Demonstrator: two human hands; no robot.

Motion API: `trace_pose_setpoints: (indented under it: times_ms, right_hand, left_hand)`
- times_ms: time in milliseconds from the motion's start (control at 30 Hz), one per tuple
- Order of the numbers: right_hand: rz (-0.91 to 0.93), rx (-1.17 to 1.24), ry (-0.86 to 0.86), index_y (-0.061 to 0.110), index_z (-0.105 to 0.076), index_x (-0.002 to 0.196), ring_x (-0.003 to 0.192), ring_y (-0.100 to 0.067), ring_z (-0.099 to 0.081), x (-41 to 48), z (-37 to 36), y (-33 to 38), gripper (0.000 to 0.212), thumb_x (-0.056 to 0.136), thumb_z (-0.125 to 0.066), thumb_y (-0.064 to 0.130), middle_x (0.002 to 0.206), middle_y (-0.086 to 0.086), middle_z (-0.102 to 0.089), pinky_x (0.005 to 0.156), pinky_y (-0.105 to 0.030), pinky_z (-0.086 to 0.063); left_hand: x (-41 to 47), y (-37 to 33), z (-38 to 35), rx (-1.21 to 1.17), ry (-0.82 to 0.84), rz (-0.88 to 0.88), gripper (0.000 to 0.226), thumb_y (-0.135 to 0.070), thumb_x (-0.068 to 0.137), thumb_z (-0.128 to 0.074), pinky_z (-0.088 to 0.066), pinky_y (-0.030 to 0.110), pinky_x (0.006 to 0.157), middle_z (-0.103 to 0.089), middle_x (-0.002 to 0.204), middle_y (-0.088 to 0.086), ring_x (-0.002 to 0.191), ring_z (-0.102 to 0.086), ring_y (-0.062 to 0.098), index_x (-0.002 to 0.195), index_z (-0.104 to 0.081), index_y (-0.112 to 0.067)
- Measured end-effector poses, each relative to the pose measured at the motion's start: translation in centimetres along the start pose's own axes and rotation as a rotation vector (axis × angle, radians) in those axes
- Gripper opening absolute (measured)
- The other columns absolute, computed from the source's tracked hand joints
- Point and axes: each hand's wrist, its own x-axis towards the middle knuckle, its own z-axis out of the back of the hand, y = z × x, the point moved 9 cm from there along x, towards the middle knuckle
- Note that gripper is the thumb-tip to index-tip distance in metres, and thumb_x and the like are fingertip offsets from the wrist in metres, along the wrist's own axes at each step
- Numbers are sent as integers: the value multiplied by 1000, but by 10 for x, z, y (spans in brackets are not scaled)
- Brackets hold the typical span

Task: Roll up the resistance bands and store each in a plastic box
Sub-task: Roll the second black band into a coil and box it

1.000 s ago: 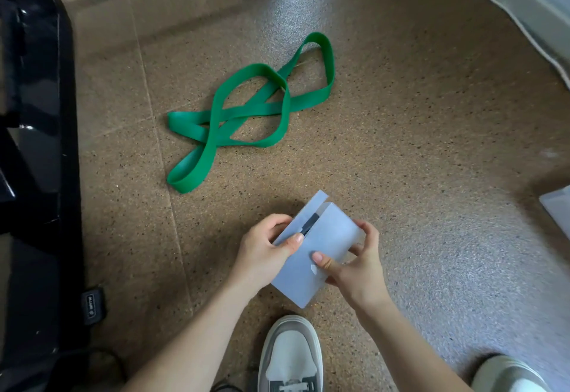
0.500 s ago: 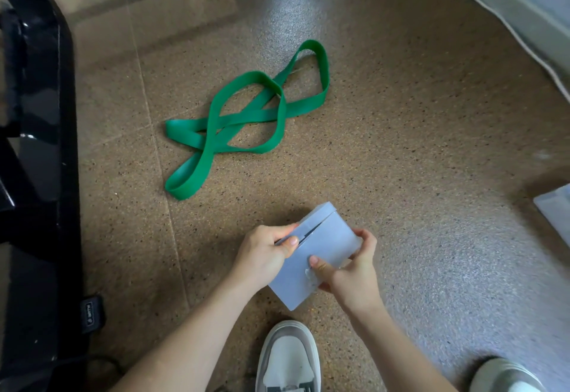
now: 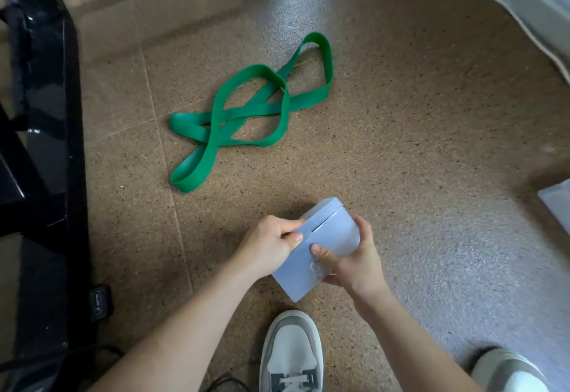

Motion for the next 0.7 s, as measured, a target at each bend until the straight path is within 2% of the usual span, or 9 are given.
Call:
trace_pose_setpoints:
  times_ms: [200, 300, 367, 467, 567, 633, 700]
  right_hand:
    - [-30, -57, -57, 48, -41, 122, 96, -22, -66, 3, 1, 1, 76, 69, -84, 16, 110, 6, -61, 62, -52, -60]
    - [-42, -144, -73, 48, -39, 128, 96, -22, -65, 5, 0, 5, 81, 64, -84, 26, 107, 10, -60, 64, -50, -61]
    - [-22, -263, -98, 50, -38, 127, 99, -23, -64, 4, 0, 10, 82, 57, -81, 40, 106, 10, -61, 74, -49, -60]
    - [73, -545, -151, 36, -39, 136, 122, -23, -48, 3, 1, 26, 88, 60, -81, 49, 129, -1, -50, 99, -38, -45]
    - [156, -725, -172, 22, -38, 138, 134, -23, -36, 2, -3, 42, 86, 67, -80, 49, 140, -1, -37, 106, -46, -38]
    - [140, -765, -161, 22, -36, 137, 134, -21, -38, 4, -6, 43, 85, 69, -77, 52, 139, 2, -39, 104, -52, -37]
    - [129, -789, -156, 23, -34, 138, 135, -21, -37, 3, -7, 43, 86, 70, -75, 56, 138, 2, -40, 103, -54, -37]
  left_hand:
    - [-4, 6, 1, -39, 47, 0, 54, -41, 74, -56, -47, 38, 103, -60, 128, -19, 118, -57, 0, 127, -61, -32]
    - [-8, 6, 3, -72, 30, 9, 57, -48, 64, -68, -50, 37, 99, -64, 119, -23, 111, -59, -4, 120, -61, -45]
    - [-10, 5, 6, -66, -33, 6, 57, -43, 61, -71, -51, 35, 96, -65, 116, -25, 107, -61, -5, 116, -59, -51]
    - [-10, 2, 9, -67, -92, 17, 51, -38, 65, -66, -54, 37, 89, -69, 108, -24, 98, -65, -2, 109, -54, -61]
    - [-9, 0, 12, -89, -126, 36, 44, -32, 68, -66, -56, 39, 85, -72, 95, -23, 91, -68, 2, 100, -59, -61]
    - [-8, -1, 15, -80, -162, 43, 44, -22, 75, -70, -56, 38, 83, -73, 91, -23, 88, -68, 3, 96, -61, -59]
    - [-7, -3, 17, -15, -182, 31, 45, -17, 80, -70, -55, 35, 81, -74, 93, -18, 88, -68, 7, 103, -63, -55]
